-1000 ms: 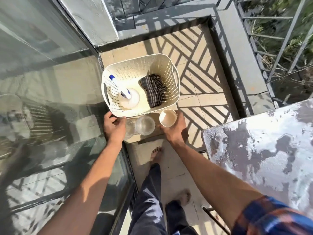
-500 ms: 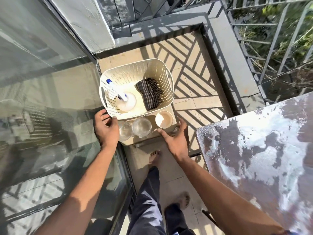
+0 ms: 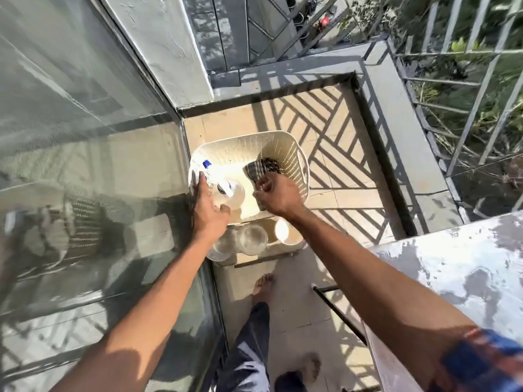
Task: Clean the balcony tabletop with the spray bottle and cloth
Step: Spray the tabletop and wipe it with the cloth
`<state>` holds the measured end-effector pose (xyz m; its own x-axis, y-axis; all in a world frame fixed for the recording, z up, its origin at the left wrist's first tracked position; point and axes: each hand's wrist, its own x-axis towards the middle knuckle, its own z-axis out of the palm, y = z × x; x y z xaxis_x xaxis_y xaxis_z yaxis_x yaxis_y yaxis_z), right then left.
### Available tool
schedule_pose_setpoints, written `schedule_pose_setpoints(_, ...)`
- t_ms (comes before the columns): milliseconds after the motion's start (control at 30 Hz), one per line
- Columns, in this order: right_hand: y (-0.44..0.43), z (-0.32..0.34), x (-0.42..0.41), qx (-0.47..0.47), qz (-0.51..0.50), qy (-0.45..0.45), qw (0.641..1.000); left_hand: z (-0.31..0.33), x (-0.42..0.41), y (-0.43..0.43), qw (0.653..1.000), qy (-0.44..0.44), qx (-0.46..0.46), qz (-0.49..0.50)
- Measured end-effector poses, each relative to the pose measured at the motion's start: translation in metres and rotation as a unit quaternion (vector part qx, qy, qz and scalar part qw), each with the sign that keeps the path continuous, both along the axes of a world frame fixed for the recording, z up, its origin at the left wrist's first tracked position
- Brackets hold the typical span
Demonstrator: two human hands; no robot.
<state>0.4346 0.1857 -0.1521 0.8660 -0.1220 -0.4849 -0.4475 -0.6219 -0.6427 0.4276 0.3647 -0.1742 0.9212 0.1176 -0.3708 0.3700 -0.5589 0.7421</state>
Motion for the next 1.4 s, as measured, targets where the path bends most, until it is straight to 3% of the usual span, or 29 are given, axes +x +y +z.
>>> schedule_pose_setpoints(167, 0.001, -0.06, 0.042, -0.048, 0.027, 0.116, 0.992, -0.026, 0.024, 0.0, 0.999, 0.032, -0.018, -0.01)
schedule_pose_setpoints(400, 0.01, -0.111, 0.06, -0.188, 0.083, 0.125, 0.971, -0.042, 0.045, -0.006, 0.999, -0.036, -0.003, -0.033)
schedule_pose_setpoints(633, 0.002, -0.128, 0.078, -0.208, 0.105, 0.086, 0.969, -0.048, 0.056, -0.014, 0.99, -0.117, -0.042, -0.074)
schedule_pose_setpoints(833, -0.008, -0.114, 0.088, -0.122, -0.028, 0.116, 0.985, -0.039, 0.066, -0.016, 0.989, -0.111, -0.075, -0.06)
schedule_pose_setpoints(1000, -0.008, -0.05, 0.074, 0.057, -0.155, 0.071, 0.984, -0.002, 0.077, -0.028, 0.973, -0.184, -0.111, -0.08)
schedule_pose_setpoints(1200, -0.036, 0.049, -0.003, 0.326, -0.329, -0.003, 0.886, 0.072, 0.082, -0.056, 0.956, -0.221, -0.162, -0.1)
schedule_pose_setpoints(1367, -0.083, 0.107, -0.104, 0.456, -0.472, -0.041, 0.753, 0.132, 0.054, -0.091, 0.936, -0.15, -0.249, -0.197)
schedule_pose_setpoints(1400, -0.092, 0.117, -0.126, 0.458, -0.486, -0.039, 0.743, 0.141, 0.045, -0.097, 0.933, -0.116, -0.27, -0.21)
